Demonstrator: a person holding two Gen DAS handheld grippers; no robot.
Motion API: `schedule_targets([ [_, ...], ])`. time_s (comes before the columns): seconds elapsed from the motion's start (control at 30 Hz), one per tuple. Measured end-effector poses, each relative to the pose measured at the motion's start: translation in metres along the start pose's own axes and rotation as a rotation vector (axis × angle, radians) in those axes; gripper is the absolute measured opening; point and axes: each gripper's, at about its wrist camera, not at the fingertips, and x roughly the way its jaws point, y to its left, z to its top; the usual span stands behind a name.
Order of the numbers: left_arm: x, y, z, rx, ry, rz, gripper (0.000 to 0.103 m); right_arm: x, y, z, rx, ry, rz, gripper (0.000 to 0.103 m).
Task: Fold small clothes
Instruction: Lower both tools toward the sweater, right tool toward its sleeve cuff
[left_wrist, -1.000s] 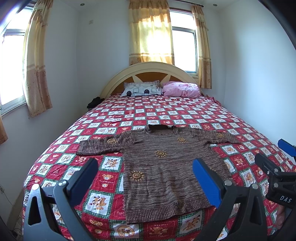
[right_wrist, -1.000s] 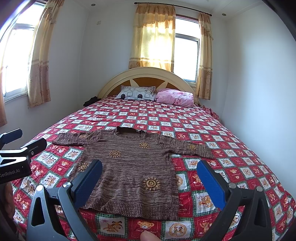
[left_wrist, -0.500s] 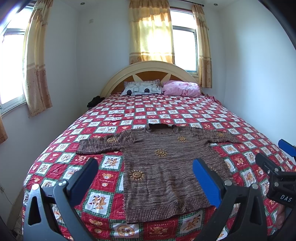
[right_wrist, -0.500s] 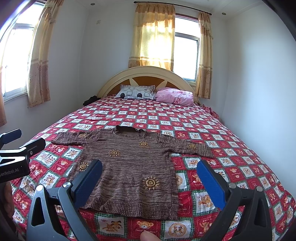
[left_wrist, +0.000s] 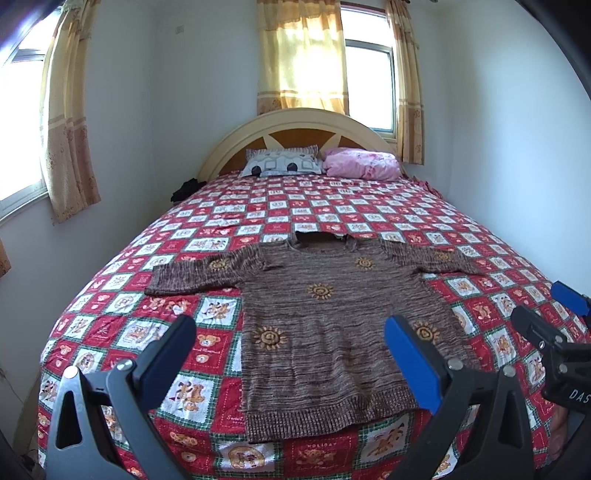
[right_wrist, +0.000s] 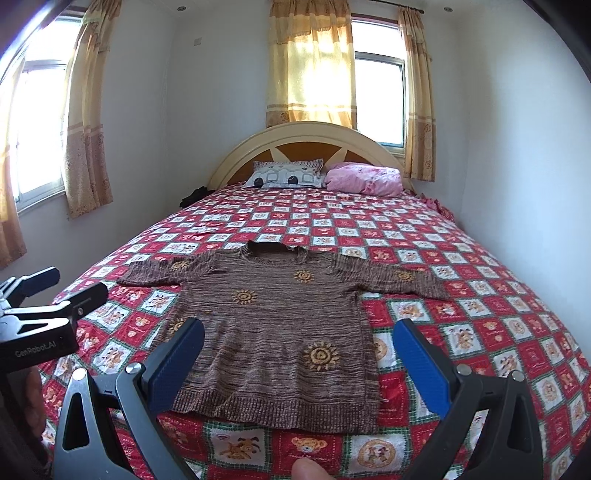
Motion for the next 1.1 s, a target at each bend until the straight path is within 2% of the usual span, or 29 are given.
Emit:
schedule_targets([
  [0.27, 0.042, -0.008, -0.016, 0.023, 0.094, -0.010, 0.103, 0.039, -0.004, -0.019, 0.018, 0.067, 0.036, 0.102],
  [0.53, 0.090, -0.007, -0.034, 0.044, 0.168, 0.015, 0.103, 0.091, -0.024, -0.049, 0.048, 0.164, 0.027, 0.102],
  [0.73, 0.126, -0.002, -0.039, 0.056, 0.230, 0.012, 0.103, 0.127, -0.059, -0.061, 0.114, 0.214, -0.003, 0.101],
  [0.97, 0.164, 0.003, -0.024, 0.066, 0.238, 0.016, 0.103, 0.158, -0.101, -0.061, 0.169, 0.265, -0.050, 0.101],
  [1.0, 0.170, 0.003, -0.021, 0.071, 0.238, 0.016, 0.103, 0.162, -0.105, -0.059, 0.174, 0.272, -0.048, 0.100],
  [1.1, 0.183, 0.003, -0.013, 0.075, 0.226, 0.019, 0.103, 0.173, -0.117, -0.053, 0.155, 0.288, -0.058, 0.087],
])
